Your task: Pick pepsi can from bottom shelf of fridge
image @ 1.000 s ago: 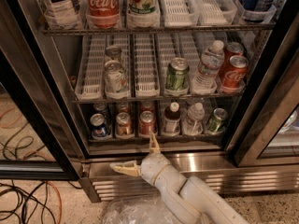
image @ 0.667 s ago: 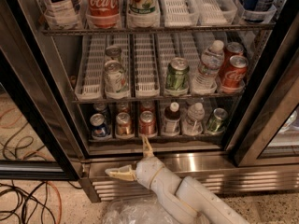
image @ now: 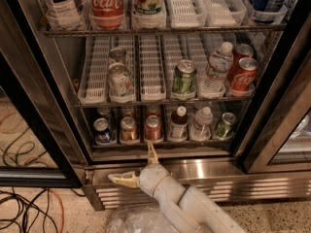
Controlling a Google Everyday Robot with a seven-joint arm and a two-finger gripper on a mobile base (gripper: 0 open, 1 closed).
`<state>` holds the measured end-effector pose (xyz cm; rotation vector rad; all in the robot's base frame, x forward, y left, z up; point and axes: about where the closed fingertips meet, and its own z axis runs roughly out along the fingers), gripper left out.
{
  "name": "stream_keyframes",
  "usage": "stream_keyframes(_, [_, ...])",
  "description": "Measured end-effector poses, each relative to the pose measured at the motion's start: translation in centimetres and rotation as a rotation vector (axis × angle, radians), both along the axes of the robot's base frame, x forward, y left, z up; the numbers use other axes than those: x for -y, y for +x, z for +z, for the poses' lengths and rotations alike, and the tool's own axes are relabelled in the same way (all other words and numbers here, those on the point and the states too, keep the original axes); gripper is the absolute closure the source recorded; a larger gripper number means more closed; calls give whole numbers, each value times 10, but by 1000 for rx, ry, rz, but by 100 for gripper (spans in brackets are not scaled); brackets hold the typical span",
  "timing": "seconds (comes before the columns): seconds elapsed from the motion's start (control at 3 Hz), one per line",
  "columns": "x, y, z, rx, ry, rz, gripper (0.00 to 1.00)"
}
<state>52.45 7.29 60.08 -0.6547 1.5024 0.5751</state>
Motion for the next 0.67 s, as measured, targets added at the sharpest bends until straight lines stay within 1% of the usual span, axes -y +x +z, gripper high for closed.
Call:
stream_keyframes(0.33, [-27, 11, -12, 50, 43, -107, 0])
stream_keyframes(0.67, [-27, 11, -12, 50, 43, -107, 0])
